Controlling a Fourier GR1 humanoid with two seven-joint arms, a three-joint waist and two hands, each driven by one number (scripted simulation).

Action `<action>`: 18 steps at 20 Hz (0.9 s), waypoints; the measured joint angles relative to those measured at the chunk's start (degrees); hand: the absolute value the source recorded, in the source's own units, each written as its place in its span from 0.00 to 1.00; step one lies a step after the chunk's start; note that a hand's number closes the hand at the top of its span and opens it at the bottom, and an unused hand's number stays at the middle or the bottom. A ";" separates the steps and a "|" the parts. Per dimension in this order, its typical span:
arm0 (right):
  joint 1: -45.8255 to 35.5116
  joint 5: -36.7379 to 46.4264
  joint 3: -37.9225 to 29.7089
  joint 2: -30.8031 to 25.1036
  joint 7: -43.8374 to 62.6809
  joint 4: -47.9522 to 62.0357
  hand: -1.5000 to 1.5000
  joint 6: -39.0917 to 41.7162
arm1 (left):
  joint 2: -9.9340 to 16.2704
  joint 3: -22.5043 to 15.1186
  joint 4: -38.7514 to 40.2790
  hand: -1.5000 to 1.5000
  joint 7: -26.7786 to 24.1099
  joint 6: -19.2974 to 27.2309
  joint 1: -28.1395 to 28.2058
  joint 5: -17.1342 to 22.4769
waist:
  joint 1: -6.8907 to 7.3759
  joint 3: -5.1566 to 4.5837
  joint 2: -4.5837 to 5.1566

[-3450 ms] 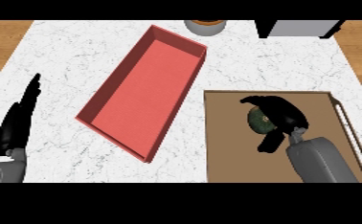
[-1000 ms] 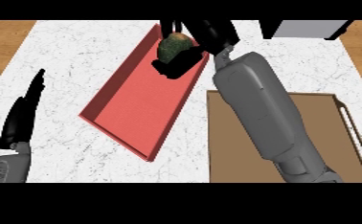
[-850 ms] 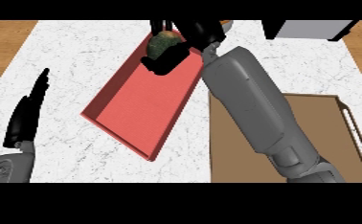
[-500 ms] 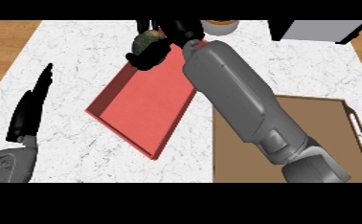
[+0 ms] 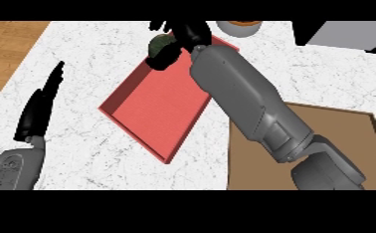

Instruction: Pick the squash from the tray and place it in the cardboard box

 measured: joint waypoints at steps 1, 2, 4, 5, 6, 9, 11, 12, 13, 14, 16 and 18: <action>-0.19 -1.27 0.11 0.03 0.12 0.76 0.00 0.29 | -0.33 -0.29 0.15 0.50 -0.06 0.19 -0.08 -0.25 | 0.03 0.01 0.06; -0.43 -2.54 0.32 0.02 0.36 1.39 0.00 0.64 | -0.45 -0.46 0.35 0.50 0.28 0.39 -0.48 -0.54 | 0.10 0.01 0.11; 0.09 -4.46 1.17 0.02 -0.35 2.44 0.00 0.23 | -0.36 -0.46 0.56 0.50 0.05 0.30 -0.78 -0.60 | 0.54 0.01 0.25; 0.08 -5.55 1.47 0.02 -0.61 2.60 0.00 -0.04 | -0.54 -0.78 0.25 0.50 0.62 0.28 -1.04 -0.80 | 0.68 0.02 0.26; 0.02 -6.52 1.61 0.02 -1.37 2.72 0.00 -0.39 | -0.60 -0.80 0.60 0.50 0.41 0.39 -1.44 -0.89 | 0.71 0.02 0.34; 0.78 -9.06 2.59 0.02 -4.03 2.47 0.00 -2.70 | -0.35 -0.68 0.61 0.50 0.35 0.06 -1.78 -0.78 | 0.81 0.04 0.30; 0.79 -10.63 2.46 0.02 -6.24 2.30 0.00 -4.75 | -0.36 -0.77 0.14 0.50 1.01 -0.12 -2.16 -0.74 | 0.96 0.07 0.32; 0.83 -11.50 2.14 0.02 -7.51 2.20 0.00 -5.91 | -0.44 -0.74 0.19 0.50 0.98 -0.05 -2.15 -0.72 | 0.88 0.08 0.34; 1.06 -12.32 1.90 0.02 -8.70 2.09 0.00 -7.25 | -0.66 -0.76 0.17 0.50 0.87 0.11 -1.88 -0.74 | 0.72 0.08 0.29; 1.29 -13.44 1.22 0.02 -9.94 2.00 0.00 -8.28 | -0.40 -0.45 0.24 0.50 0.93 0.11 -1.97 -0.67 | 0.47 0.09 0.27; 0.90 -15.95 -0.51 0.03 -11.55 1.64 0.00 -9.86 | -0.71 -0.37 0.52 0.50 0.64 0.61 -1.22 -0.86 | -0.13 0.10 0.11; 0.73 -18.13 -3.05 0.02 -14.17 2.26 0.00 -10.88 | -0.54 -0.07 0.22 0.50 0.29 0.81 -0.23 -0.87 | -0.82 0.12 0.01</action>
